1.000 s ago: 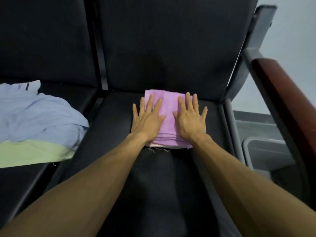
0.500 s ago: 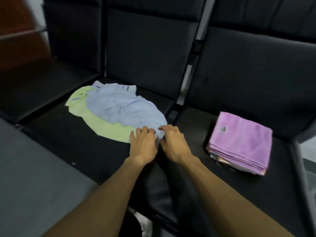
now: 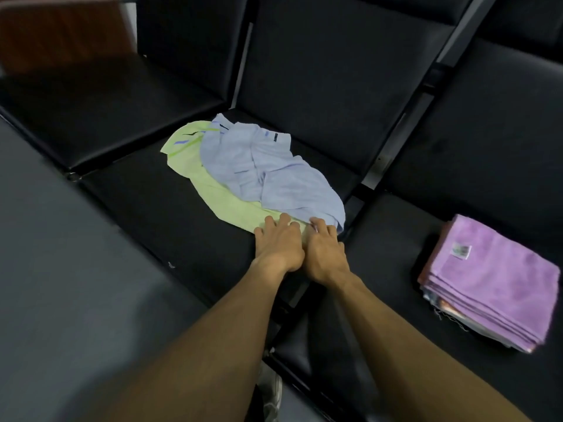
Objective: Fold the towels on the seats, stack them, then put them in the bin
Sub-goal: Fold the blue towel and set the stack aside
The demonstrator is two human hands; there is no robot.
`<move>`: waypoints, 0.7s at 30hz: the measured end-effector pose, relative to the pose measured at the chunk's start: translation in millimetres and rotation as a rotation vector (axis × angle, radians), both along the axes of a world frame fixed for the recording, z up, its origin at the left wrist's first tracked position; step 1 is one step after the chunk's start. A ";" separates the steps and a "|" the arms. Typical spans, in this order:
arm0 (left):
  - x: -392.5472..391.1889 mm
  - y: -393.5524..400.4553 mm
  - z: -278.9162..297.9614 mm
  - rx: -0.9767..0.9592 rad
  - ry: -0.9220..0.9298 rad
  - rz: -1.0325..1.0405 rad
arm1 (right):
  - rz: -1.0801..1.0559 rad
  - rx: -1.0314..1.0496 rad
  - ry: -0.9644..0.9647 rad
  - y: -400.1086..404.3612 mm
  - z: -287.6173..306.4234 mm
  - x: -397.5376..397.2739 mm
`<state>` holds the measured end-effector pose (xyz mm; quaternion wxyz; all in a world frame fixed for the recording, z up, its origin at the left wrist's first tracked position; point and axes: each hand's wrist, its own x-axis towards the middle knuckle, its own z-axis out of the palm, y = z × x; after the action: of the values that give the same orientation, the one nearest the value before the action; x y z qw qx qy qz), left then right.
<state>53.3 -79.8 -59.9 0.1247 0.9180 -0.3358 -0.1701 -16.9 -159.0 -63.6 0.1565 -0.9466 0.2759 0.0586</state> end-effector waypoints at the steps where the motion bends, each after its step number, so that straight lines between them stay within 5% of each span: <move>1: 0.6 -0.5 -0.2 0.000 0.005 0.005 | -0.017 -0.004 -0.016 -2.2 -0.5 1.1; 9: -1.9 -4.6 6.2 -0.009 0.030 0.025 | -0.204 0.059 -0.805 -0.1 33.4 4.9; 12: -7.3 -8.0 11.0 -0.023 0.057 0.037 | -0.046 0.054 -0.764 5.2 52.6 2.1; 15: -11.0 -13.1 21.2 -0.311 0.131 0.220 | -0.037 0.119 -0.725 4.2 61.2 -10.9; 18: -19.1 -16.9 43.1 -0.774 0.610 0.448 | -0.134 0.257 -0.715 0.4 71.2 -27.4; 21: -34.6 -21.5 57.6 -1.052 1.040 0.467 | -0.197 0.272 -0.729 -4.4 78.4 -37.7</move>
<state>18.7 -101.2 -2.3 0.7183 0.5872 -0.0684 -0.3668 -54.6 -163.4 14.8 0.3728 -0.8449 0.2817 -0.2603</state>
